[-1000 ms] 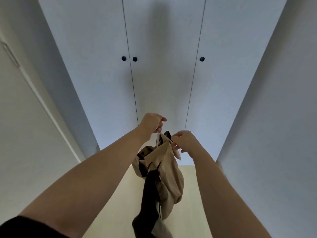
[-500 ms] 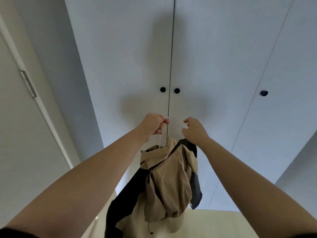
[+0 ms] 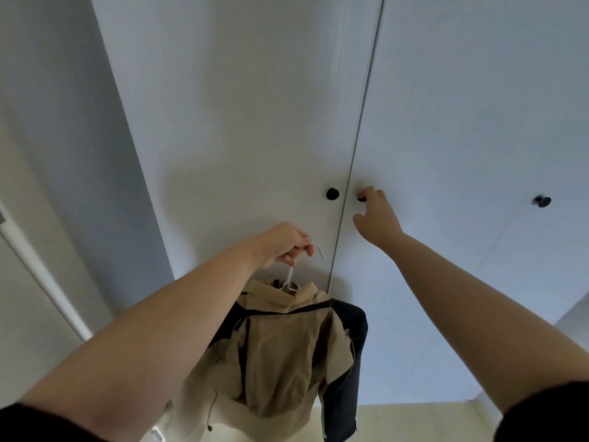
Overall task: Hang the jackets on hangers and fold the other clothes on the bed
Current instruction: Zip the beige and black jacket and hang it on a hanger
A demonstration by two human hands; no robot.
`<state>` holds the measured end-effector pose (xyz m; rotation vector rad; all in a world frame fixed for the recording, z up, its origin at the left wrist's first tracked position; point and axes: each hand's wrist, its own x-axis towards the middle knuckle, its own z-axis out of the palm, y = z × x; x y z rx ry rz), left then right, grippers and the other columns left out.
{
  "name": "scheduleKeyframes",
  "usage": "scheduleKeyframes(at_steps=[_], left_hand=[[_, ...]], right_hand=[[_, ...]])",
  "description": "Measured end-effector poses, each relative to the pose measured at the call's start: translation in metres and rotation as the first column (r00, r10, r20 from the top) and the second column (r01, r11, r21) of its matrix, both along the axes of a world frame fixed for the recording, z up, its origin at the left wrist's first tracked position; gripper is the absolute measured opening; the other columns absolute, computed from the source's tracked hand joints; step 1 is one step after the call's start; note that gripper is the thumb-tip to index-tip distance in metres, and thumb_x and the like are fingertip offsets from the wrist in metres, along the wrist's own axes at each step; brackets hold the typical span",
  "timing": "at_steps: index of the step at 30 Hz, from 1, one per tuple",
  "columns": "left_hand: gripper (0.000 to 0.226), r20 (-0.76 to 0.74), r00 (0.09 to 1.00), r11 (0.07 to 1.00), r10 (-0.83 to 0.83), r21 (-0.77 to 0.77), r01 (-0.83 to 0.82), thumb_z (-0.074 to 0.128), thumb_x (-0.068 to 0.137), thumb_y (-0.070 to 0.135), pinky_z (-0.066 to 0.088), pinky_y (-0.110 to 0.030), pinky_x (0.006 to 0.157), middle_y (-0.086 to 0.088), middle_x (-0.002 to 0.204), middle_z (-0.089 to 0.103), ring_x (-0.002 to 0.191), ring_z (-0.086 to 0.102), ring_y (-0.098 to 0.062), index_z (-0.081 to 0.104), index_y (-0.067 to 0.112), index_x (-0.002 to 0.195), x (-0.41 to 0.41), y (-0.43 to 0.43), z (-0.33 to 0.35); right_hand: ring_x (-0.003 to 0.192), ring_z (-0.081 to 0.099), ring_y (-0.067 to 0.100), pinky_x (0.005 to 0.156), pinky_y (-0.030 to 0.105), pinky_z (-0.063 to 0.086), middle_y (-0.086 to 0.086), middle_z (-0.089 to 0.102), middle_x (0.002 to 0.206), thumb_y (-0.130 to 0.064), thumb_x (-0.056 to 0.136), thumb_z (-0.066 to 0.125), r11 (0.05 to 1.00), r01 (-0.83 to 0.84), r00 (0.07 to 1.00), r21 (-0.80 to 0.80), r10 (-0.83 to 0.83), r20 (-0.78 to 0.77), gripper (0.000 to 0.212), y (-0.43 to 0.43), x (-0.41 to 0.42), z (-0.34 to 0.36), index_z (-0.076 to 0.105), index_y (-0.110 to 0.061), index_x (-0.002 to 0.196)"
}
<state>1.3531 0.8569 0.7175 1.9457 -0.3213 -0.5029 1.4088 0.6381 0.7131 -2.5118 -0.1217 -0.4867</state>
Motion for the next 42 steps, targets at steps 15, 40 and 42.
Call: scheduleKeyframes(at_steps=[15, 40, 42], left_hand=[[0.032, -0.045, 0.998, 0.989, -0.054, 0.137, 0.059, 0.036, 0.101, 0.011, 0.045, -0.025, 0.068, 0.008, 0.043, 0.034, 0.043, 0.033, -0.011, 0.055, 0.008, 0.075, -0.034, 0.011, -0.024], [0.038, -0.158, 0.966, 0.979, -0.203, -0.006, 0.205, 0.028, 0.101, 0.003, 0.043, -0.022, 0.059, 0.008, 0.041, 0.025, 0.037, 0.026, -0.008, 0.045, 0.007, 0.068, -0.199, -0.254, -0.066], [0.038, -0.160, 0.971, 0.984, -0.179, -0.049, 0.173, 0.029, 0.102, 0.003, 0.043, -0.026, 0.064, 0.007, 0.041, 0.025, 0.038, 0.025, -0.009, 0.046, 0.007, 0.068, -0.207, -0.263, -0.066]], right_hand=[[0.071, 0.054, 0.014, 0.067, 0.023, 0.044, -0.001, 0.059, 0.079, -0.012, 0.089, 0.048, 0.989, 0.047, 0.960, 0.142, -0.084, 0.269, 0.013, -0.023, -0.066, -0.008, 0.060, -0.012, 0.085], [0.044, 0.047, 0.020, 0.055, 0.027, 0.041, 0.003, 0.044, 0.032, -0.016, 0.094, 0.025, 0.720, 0.373, 0.886, 0.585, -0.464, 0.007, 0.056, -0.342, -0.285, 0.023, 0.045, -0.003, 0.043], [0.043, 0.046, 0.020, 0.051, 0.026, 0.040, 0.005, 0.046, 0.037, -0.015, 0.094, 0.025, 0.705, 0.378, 0.884, 0.600, -0.467, -0.008, 0.053, -0.351, -0.286, 0.024, 0.044, -0.004, 0.046]])
